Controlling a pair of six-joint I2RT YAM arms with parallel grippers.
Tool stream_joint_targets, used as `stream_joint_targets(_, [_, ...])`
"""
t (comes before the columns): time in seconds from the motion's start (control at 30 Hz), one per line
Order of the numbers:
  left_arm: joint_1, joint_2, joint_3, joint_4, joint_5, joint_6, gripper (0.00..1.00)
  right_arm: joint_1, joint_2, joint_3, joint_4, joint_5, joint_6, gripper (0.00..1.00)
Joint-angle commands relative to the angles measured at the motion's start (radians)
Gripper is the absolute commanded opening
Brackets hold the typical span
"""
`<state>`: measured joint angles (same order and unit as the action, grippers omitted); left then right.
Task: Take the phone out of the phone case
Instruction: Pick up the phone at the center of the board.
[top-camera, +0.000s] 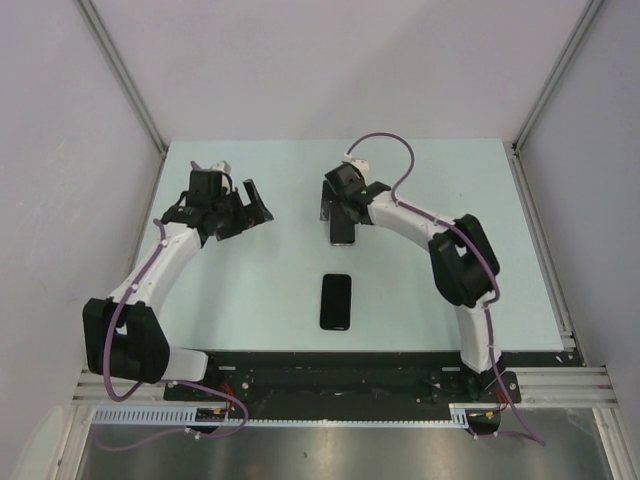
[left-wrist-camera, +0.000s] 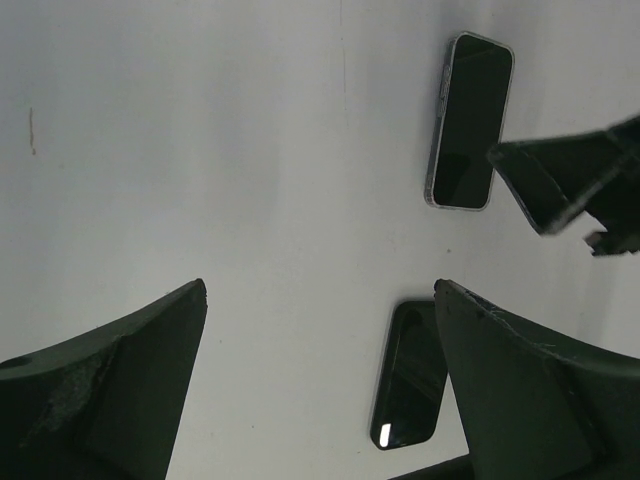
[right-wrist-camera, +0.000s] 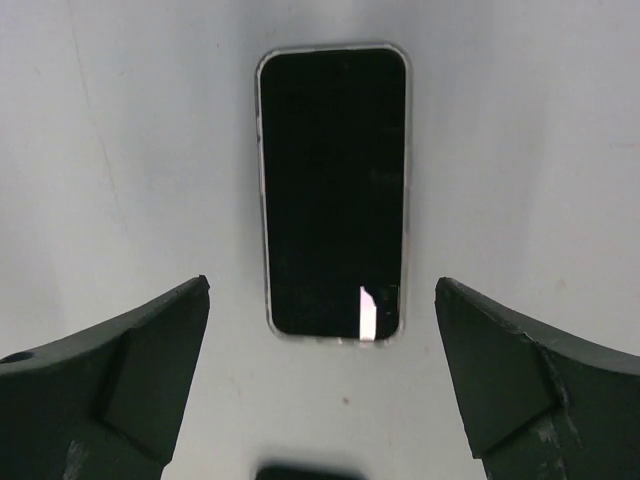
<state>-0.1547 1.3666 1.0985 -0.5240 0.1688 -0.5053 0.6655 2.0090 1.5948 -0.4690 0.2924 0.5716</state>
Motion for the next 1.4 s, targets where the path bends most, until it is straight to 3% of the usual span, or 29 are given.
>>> stream_joint_targets(0.0, [0.001, -0.024, -0.028, 0.041, 0.044, 0.004, 1.0, 0.019, 0.173, 0.21, -0.157, 0.062, -0.015, 1.0])
stream_joint_targets(0.07, [0.001, -0.026, -0.031, 0.038, 0.034, 0.014, 1.0, 0.025, 0.247, 0.306, -0.215, 0.092, 0.002, 1.0])
stream_joint_targets(0.2, [0.003, -0.034, -0.034, 0.025, 0.018, 0.036, 1.0, 0.031, 0.281, 0.307, -0.189, 0.125, 0.031, 1.0])
stream_joint_targets(0.87, [0.003, -0.044, -0.083, 0.094, 0.018, 0.008, 1.0, 0.037, 0.237, 0.151, -0.114, 0.119, 0.051, 0.98])
stream_joint_targets(1.07, [0.003, -0.026, -0.103, 0.124, -0.002, -0.035, 1.0, 0.039, 0.226, 0.16, -0.138, 0.136, 0.06, 0.7])
stream_joint_targets(1.23, [0.001, 0.121, -0.074, 0.157, 0.257, -0.107, 1.0, 0.039, 0.168, 0.119, -0.112, 0.099, 0.048, 0.58])
stream_joint_targets(1.37, [-0.019, 0.244, -0.066, 0.3, 0.317, -0.196, 1.0, 0.023, 0.08, 0.004, 0.011, 0.013, 0.048, 0.4])
